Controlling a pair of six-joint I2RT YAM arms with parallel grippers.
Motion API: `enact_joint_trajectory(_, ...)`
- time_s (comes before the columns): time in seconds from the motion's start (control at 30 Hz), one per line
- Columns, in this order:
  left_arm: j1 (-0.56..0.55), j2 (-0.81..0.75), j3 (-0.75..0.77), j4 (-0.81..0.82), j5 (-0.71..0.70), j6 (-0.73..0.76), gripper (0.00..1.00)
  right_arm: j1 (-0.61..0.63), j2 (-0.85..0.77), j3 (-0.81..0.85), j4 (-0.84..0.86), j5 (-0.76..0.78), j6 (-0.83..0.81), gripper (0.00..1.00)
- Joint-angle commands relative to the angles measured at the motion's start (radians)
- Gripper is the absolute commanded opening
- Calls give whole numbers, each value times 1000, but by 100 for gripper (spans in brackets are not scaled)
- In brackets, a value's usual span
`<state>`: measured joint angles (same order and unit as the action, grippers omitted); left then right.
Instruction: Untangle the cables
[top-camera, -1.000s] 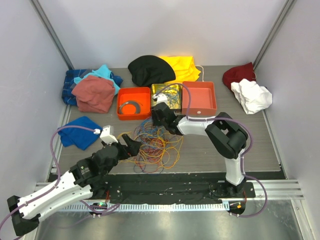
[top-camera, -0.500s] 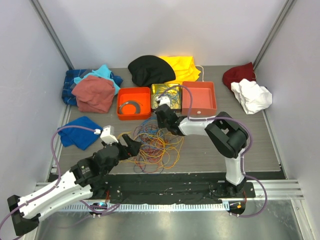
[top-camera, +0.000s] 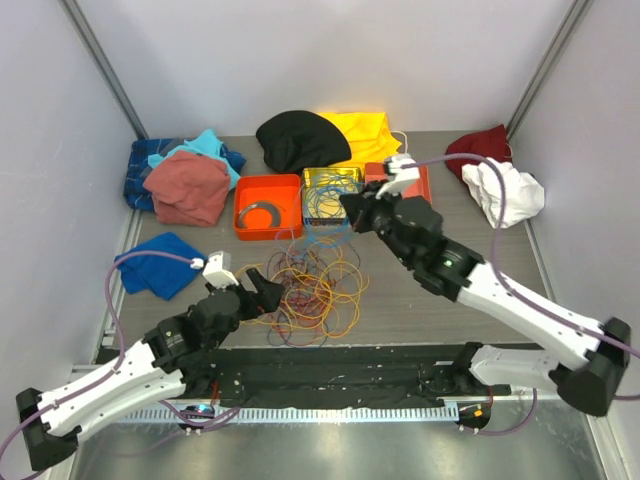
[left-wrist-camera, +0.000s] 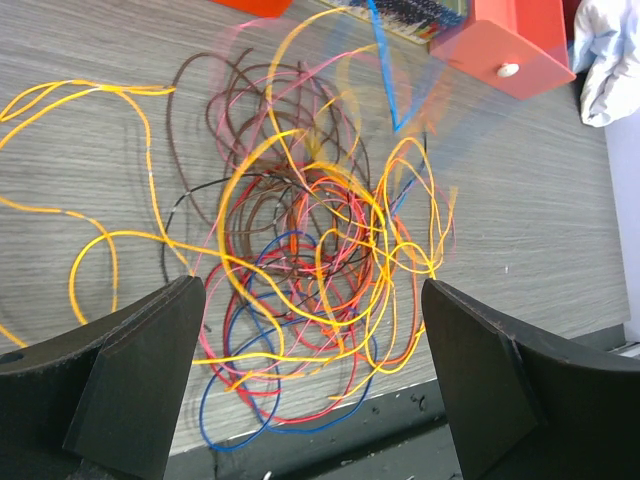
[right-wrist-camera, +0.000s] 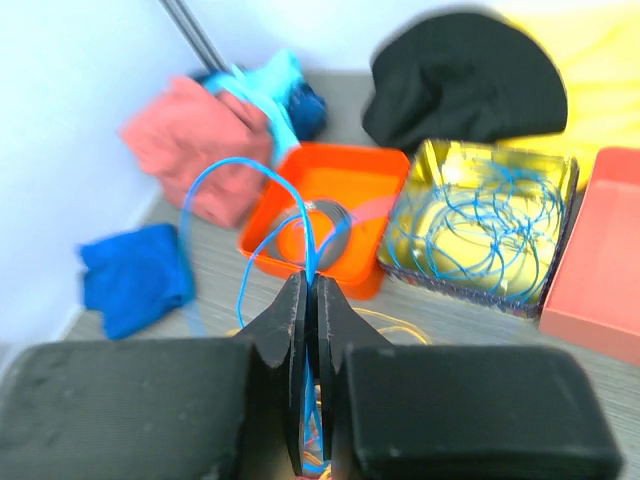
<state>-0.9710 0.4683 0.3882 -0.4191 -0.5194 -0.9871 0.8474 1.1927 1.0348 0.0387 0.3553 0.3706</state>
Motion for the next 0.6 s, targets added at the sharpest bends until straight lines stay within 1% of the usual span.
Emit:
enact_joint_trajectory(0.0,-1,38,5,109,12,11,95,15,-131,-73,-143,30,17,8)
enact_joint_trajectory(0.07,0,67,1,132,19,11,95,15,-197,-117,-180,46,40,8)
enact_joint_trajectory(0.1,0,78,0,153,30,10,95,16,-215,-171,-186,51,66,8)
enact_joint_trajectory(0.17,0,105,-6,172,35,4,95,16,-258,-226,-201,57,94,8)
enact_joint_trajectory(0.2,-1,113,-8,181,44,2,95,16,-268,-283,-203,57,123,8)
enact_joint_trajectory(0.33,-1,138,-6,201,51,2,95,18,-289,-395,-206,40,186,9)
enact_joint_trajectory(0.43,0,139,-5,200,44,10,95,25,-294,-433,-223,27,217,27)
enact_joint_trajectory(0.47,0,136,-5,201,39,14,95,30,-298,-432,-232,49,221,40)
enact_joint_trajectory(0.57,-1,139,-2,209,32,31,95,48,-327,-406,-270,118,226,52)
